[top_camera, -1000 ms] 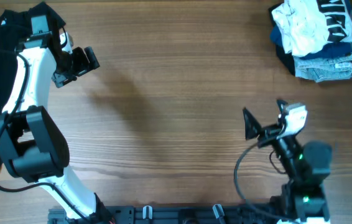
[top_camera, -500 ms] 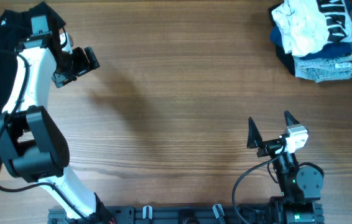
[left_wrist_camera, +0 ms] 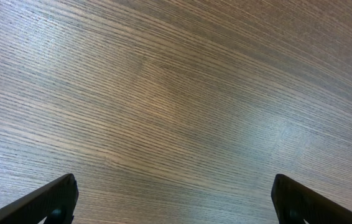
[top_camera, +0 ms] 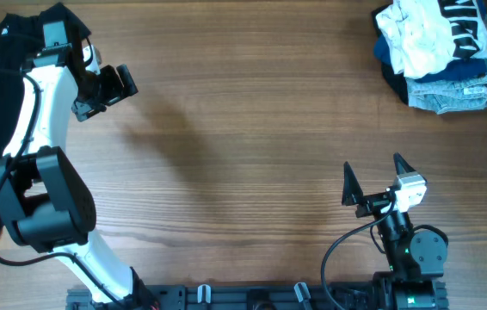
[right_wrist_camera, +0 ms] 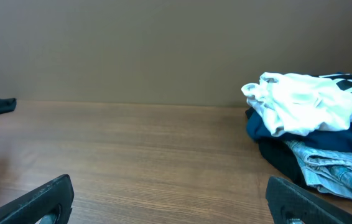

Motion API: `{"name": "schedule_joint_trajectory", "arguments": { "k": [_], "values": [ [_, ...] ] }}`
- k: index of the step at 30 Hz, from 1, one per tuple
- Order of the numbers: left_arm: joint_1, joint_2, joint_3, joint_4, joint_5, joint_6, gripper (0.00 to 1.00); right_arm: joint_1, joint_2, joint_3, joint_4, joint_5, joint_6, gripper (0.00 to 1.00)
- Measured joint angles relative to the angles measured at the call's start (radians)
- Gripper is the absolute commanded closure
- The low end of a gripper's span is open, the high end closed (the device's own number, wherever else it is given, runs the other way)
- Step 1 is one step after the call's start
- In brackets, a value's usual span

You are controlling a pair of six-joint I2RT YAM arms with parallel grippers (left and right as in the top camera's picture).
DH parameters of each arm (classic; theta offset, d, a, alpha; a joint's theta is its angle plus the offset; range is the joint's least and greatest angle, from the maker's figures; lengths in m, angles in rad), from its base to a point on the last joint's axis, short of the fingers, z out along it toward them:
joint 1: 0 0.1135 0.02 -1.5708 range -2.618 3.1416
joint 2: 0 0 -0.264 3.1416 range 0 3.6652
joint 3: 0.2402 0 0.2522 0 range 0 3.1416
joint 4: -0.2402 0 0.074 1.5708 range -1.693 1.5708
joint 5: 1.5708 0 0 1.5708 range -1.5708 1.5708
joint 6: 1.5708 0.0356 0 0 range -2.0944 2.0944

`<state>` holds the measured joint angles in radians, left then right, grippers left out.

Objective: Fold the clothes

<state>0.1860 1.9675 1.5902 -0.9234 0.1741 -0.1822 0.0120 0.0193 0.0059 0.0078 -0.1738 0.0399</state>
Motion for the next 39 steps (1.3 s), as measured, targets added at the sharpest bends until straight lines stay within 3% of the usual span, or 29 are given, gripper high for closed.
{"name": "schedule_joint_trajectory", "arguments": {
  "k": [19,22,28,32,39],
  "values": [
    [-0.009,-0.009,-0.004,-0.107,0.060,-0.033,0.00,0.000,0.000,0.000,0.000,0.000,0.000,0.00],
    [-0.034,-0.087,-0.033,0.010,0.059,-0.014,0.00,0.000,0.000,0.000,0.000,0.000,0.000,0.00],
    [-0.117,-0.472,-0.235,0.327,-0.022,0.008,0.00,0.000,0.000,0.000,0.000,0.000,0.000,0.00],
    [-0.122,-0.721,-0.486,0.462,-0.072,0.013,0.00,0.000,0.000,0.000,0.000,0.003,0.000,0.00],
    [-0.092,-1.065,-0.984,0.837,-0.096,0.012,0.00,0.000,-0.002,0.000,0.000,0.007,-0.003,0.00]
  ]
}}
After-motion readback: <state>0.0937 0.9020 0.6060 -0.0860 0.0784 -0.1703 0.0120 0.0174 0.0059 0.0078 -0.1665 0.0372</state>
